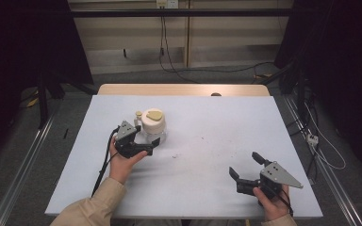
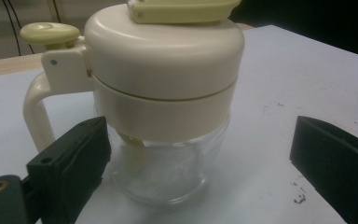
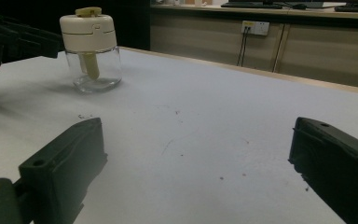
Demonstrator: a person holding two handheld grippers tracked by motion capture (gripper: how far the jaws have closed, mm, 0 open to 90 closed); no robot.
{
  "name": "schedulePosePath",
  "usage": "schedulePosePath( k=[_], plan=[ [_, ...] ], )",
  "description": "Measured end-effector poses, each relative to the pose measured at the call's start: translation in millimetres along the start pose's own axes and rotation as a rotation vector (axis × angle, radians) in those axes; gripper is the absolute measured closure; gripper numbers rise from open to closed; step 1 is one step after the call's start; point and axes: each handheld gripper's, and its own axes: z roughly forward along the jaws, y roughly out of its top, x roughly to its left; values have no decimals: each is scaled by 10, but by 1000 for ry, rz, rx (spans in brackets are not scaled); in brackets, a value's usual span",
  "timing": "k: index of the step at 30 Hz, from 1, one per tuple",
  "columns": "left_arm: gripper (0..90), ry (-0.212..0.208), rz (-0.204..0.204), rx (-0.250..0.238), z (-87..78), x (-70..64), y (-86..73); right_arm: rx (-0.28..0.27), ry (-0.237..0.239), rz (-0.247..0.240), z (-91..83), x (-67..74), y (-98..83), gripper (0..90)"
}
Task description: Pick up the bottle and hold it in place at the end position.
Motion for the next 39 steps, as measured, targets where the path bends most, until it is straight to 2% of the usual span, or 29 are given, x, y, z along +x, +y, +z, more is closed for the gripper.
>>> schedulePosePath(
  k=[8,13,18,27,33,39],
  plan=[
    [46,12,-14,-7,66,12,18,-1,1,3,-4,-2,2,28],
    [42,40,-5,-5,123,20,29,-3,0,3,-4,-1,3,28],
    [34,62,-17,-2,193,24,22,-3,-1,4,-8,-1,5,28],
    [36,74,-35,-8,251,42,-3,-5,6,5,-5,-1,4,28],
    [34,103,-47,5,336,37,31,-6,3,2,-7,-1,8,32],
    [33,114,-62,3,386,40,55,-10,3,4,-16,-5,10,33]
  ],
)
